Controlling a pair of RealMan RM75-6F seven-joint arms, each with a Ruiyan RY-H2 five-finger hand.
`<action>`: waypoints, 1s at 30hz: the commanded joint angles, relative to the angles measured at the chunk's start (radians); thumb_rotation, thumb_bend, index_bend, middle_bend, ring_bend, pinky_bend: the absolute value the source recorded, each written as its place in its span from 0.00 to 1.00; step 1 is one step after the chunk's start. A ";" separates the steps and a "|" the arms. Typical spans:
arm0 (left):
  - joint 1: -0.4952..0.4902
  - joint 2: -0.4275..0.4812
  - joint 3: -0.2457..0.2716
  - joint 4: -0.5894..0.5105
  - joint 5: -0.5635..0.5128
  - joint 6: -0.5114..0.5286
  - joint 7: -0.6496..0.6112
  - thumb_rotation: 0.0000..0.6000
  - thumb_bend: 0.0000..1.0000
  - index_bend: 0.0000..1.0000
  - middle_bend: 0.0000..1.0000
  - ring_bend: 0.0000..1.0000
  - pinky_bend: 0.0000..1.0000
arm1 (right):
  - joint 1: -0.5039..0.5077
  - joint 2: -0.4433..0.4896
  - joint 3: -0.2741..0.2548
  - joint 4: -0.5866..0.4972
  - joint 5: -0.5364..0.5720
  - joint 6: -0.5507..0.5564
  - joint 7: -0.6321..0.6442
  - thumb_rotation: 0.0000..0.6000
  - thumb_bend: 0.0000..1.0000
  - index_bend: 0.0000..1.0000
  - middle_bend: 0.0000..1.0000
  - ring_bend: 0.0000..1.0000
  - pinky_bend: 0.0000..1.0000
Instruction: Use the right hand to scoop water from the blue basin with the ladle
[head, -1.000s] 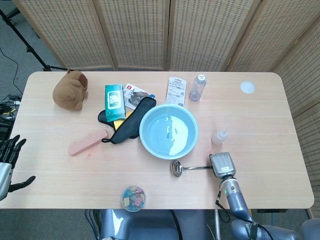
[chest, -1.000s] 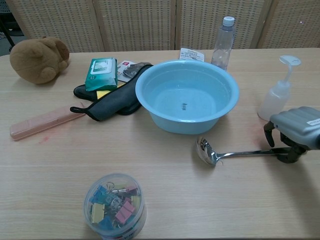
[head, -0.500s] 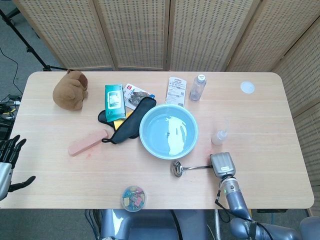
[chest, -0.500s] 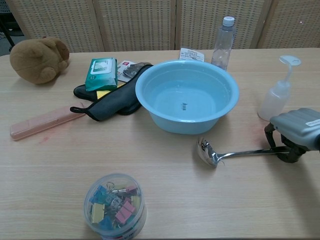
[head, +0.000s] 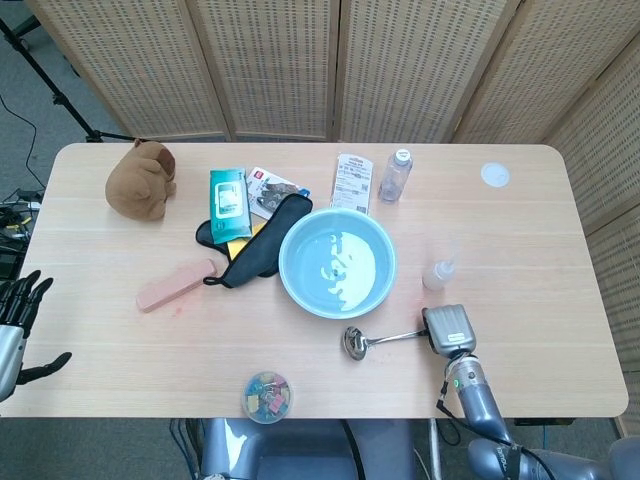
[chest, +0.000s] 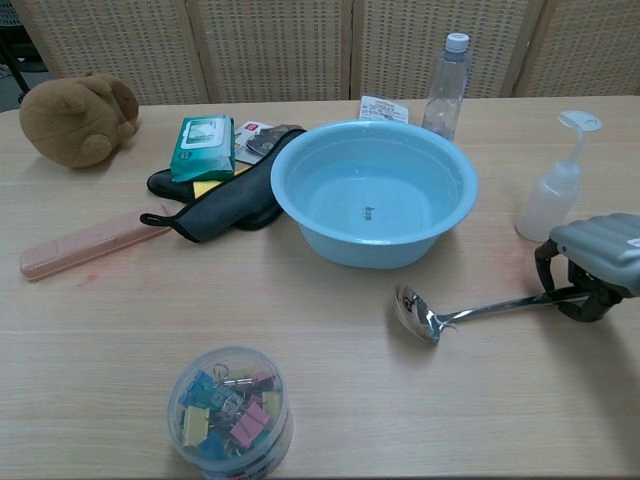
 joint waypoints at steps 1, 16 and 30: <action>0.000 0.000 0.001 0.000 0.001 0.000 0.000 1.00 0.00 0.00 0.00 0.00 0.00 | -0.014 0.036 -0.003 -0.041 -0.027 0.011 0.038 1.00 0.98 0.85 0.94 0.87 1.00; 0.004 0.002 0.005 -0.004 0.014 0.011 -0.002 1.00 0.00 0.00 0.00 0.00 0.00 | -0.042 0.198 -0.002 -0.294 -0.074 0.068 0.088 1.00 1.00 0.86 0.94 0.87 1.00; 0.006 0.008 0.006 -0.003 0.020 0.017 -0.016 1.00 0.00 0.00 0.00 0.00 0.00 | -0.038 0.301 0.014 -0.517 -0.140 0.156 0.027 1.00 1.00 0.86 0.94 0.87 1.00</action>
